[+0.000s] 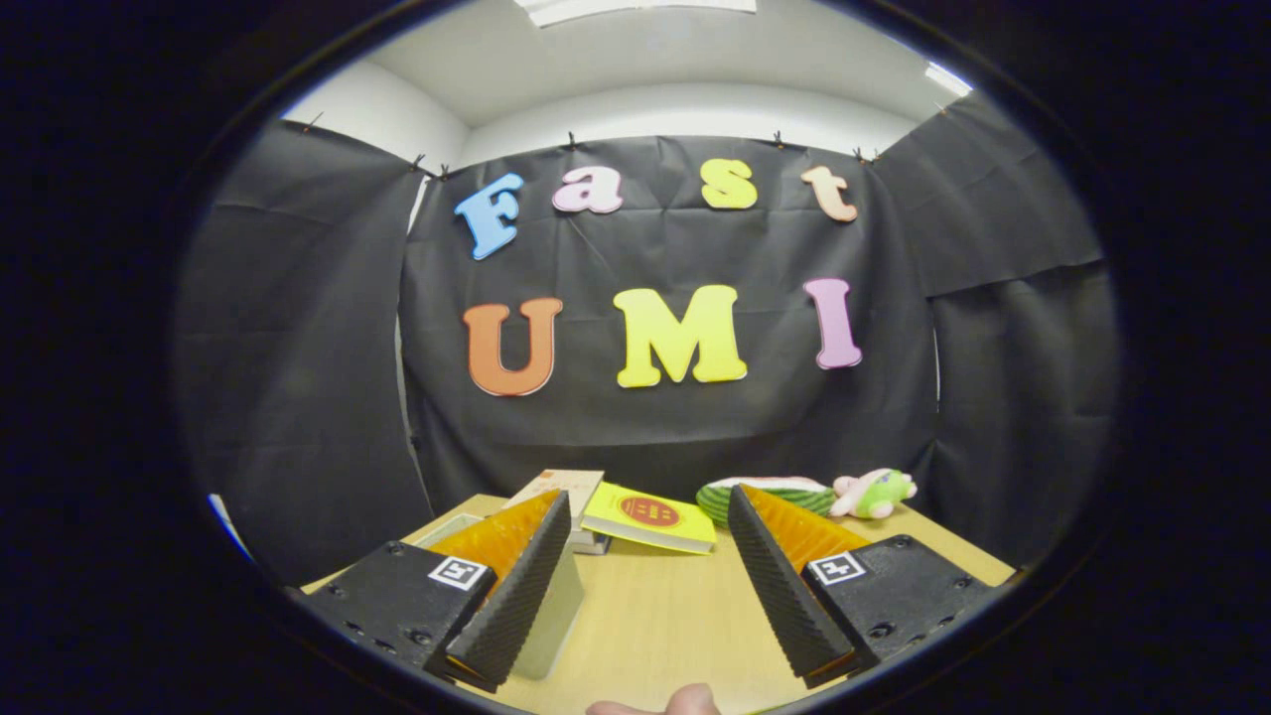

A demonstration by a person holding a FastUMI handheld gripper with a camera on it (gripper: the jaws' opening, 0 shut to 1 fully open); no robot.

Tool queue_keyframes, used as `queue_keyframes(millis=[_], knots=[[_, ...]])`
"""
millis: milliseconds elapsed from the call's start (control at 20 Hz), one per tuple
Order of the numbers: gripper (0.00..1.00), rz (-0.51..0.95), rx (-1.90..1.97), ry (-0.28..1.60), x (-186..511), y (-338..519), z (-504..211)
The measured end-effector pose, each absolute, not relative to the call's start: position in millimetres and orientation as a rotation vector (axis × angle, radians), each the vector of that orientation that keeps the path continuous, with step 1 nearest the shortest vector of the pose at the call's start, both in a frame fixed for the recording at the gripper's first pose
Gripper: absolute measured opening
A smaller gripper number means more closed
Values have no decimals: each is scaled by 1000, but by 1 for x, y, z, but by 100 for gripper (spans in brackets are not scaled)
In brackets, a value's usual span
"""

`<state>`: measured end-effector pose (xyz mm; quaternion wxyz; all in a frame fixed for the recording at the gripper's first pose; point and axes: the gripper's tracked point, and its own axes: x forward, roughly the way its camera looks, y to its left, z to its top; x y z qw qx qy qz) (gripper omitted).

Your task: Open the storage box then place both shoes into the box .Put the left shoe in first, then the right shoe, with the right side of both shoes facing outward in a uniform manner.

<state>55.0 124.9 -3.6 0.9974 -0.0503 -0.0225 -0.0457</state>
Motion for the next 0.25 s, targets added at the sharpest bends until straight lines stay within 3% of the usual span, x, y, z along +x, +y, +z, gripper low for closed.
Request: queue_keyframes(millis=[250], knots=[[100, -79, -113, -48, 52, 130, 0]])
